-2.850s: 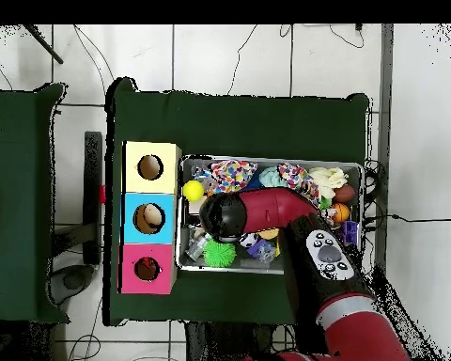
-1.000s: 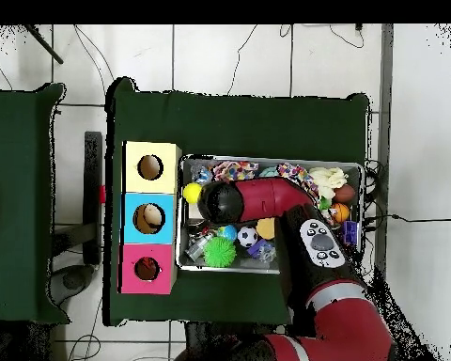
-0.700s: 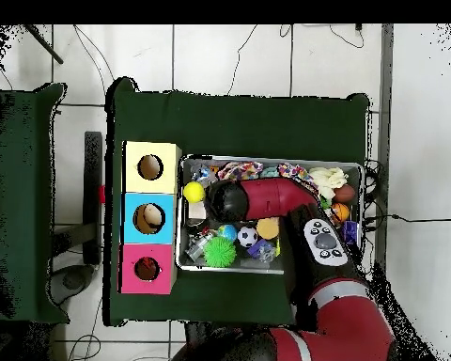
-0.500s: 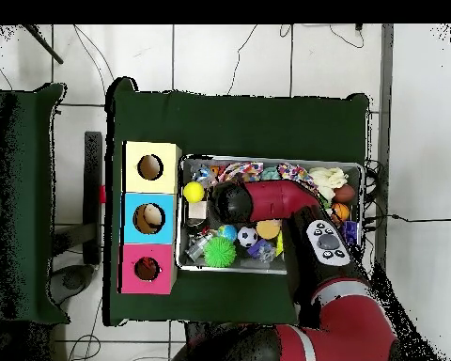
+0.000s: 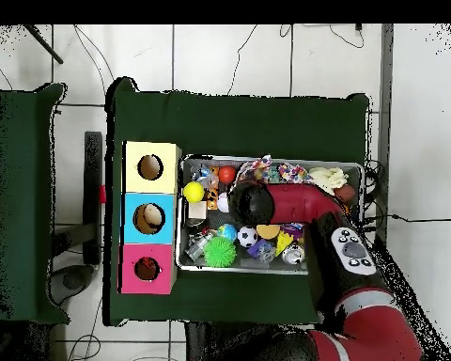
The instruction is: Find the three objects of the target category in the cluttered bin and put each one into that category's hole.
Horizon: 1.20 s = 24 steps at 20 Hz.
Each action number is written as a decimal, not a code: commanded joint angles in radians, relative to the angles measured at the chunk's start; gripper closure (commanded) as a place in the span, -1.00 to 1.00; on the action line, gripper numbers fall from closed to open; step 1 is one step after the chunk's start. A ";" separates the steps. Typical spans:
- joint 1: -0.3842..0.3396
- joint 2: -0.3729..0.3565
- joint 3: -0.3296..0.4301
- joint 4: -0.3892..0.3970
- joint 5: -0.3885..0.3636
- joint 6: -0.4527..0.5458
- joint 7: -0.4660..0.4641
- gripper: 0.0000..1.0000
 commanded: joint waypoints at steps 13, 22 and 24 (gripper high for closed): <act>-0.180 -0.168 0.032 0.141 -0.070 0.004 -0.054 -1.00; -0.144 -0.225 -0.065 0.270 -0.057 -0.002 0.066 -1.00; -0.130 -0.232 -0.089 0.303 -0.051 -0.024 0.104 -1.00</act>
